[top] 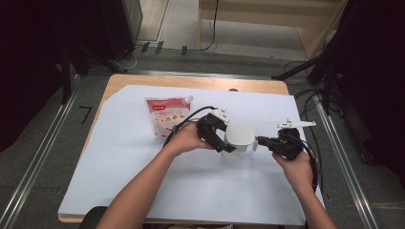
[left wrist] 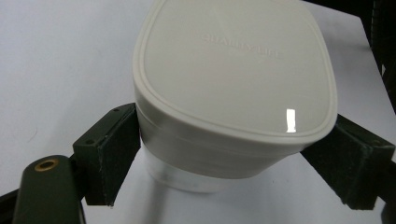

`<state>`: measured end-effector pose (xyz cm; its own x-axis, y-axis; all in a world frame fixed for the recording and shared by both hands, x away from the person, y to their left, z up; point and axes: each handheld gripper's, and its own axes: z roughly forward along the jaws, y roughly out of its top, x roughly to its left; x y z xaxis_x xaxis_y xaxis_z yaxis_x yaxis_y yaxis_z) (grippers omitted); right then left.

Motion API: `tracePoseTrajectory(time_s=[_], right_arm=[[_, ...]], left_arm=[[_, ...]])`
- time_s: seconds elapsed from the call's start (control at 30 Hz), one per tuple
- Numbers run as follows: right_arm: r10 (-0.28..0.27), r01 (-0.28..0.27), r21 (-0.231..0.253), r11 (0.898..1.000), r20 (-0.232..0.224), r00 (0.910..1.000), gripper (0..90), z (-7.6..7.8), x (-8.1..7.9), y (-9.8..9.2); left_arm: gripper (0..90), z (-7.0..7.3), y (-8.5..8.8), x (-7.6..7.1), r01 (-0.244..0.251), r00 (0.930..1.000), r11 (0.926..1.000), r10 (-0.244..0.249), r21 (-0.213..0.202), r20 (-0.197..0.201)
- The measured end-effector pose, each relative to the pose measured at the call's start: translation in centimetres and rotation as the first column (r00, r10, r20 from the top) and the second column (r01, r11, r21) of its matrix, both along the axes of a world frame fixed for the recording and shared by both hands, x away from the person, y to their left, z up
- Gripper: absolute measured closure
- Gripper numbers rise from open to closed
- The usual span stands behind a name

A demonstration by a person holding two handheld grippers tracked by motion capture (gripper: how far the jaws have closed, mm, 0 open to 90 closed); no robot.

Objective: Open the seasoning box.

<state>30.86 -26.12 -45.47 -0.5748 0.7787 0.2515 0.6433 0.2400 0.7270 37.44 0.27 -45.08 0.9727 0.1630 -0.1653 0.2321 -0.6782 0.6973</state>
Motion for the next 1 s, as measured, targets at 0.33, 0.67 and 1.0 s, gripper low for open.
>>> tracePoseTrajectory(time_s=[0.33, 0.67, 1.0], right_arm=[[-0.003, 0.003, -0.005, 1.000, 0.004, 1.0000, 90.0, 0.0, -0.1, 0.0], [-0.008, 0.008, -0.012, 1.000, 0.008, 0.9999, 90.0, 0.0, -0.1, 0.2], [-0.001, 0.002, -0.025, 1.000, 0.019, 0.9998, 90.0, 0.1, -0.2, 0.2]], left_arm=[[15.0, 0.5, -0.4, 0.0, 0.007, 1.0000, 0.9988, -0.007, 0.048, 0.000], [15.1, 0.8, -0.5, -0.1, 0.009, 0.9997, 0.9991, -0.010, 0.043, 0.021], [15.1, 1.3, -0.8, -0.2, 0.004, 0.9996, 0.9982, -0.006, 0.060, 0.029]])
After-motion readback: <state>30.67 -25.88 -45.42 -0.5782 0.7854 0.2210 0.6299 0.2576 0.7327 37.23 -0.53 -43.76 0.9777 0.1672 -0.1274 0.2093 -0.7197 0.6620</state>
